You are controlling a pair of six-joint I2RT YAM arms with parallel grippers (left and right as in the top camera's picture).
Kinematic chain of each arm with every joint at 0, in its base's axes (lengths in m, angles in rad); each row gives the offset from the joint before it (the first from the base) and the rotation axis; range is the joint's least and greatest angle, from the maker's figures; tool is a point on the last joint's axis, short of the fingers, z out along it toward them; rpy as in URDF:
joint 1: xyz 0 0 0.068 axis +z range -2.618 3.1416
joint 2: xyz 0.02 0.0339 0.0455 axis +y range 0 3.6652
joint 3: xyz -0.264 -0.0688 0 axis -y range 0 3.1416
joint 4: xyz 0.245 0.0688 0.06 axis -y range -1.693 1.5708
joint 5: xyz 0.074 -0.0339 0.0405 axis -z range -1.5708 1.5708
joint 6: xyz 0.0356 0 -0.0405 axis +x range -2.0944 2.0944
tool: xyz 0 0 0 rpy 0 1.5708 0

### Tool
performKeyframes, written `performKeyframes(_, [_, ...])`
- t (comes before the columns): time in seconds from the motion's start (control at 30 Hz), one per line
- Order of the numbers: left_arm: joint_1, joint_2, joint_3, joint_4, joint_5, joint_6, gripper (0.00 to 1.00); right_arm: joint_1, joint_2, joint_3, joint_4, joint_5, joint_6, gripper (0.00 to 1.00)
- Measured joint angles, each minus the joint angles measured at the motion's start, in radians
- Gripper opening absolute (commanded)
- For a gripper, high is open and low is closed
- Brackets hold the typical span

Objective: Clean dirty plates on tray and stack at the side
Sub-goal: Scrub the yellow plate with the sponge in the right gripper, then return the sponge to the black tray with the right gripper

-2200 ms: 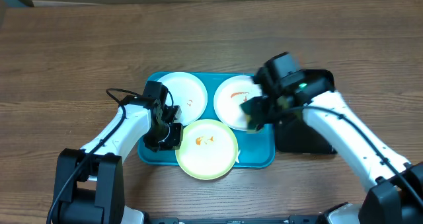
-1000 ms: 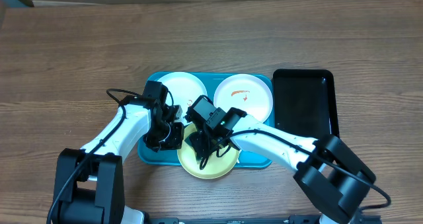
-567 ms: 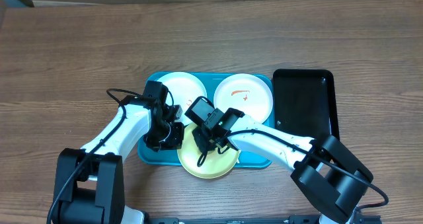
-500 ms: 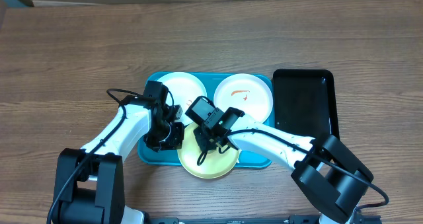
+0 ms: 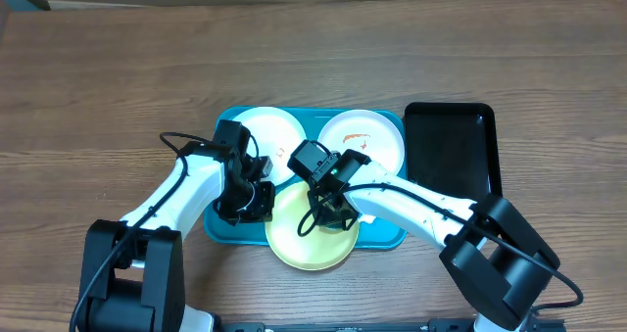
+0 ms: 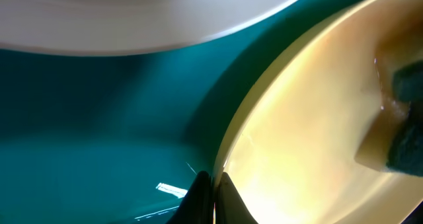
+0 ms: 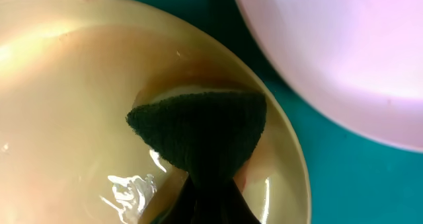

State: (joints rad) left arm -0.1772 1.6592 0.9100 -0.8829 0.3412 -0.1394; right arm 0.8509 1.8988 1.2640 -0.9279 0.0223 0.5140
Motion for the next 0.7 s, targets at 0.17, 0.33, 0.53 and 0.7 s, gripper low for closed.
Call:
performKeyframes(0.17, [0.0, 0.0, 0.0, 0.0, -0.002, 0.0, 0.04, 0.0, -0.002, 0.0, 0.013, -0.006, 0.006, 0.04])
performKeyframes(0.33, [0.0, 0.0, 0.0, 0.001, -0.015, -0.01, 0.04, -0.026, -0.002, 0.003, 0.093, 0.001, 0.006, 0.04])
performKeyframes(0.53, [0.0, 0.0, 0.0, -0.001, -0.015, -0.012, 0.04, -0.051, -0.004, 0.096, 0.019, 0.021, 0.005, 0.04])
performKeyframes(0.7, [0.0, -0.002, 0.0, -0.004, -0.023, -0.012, 0.04, -0.087, -0.075, 0.142, -0.029, 0.07, 0.005, 0.04])
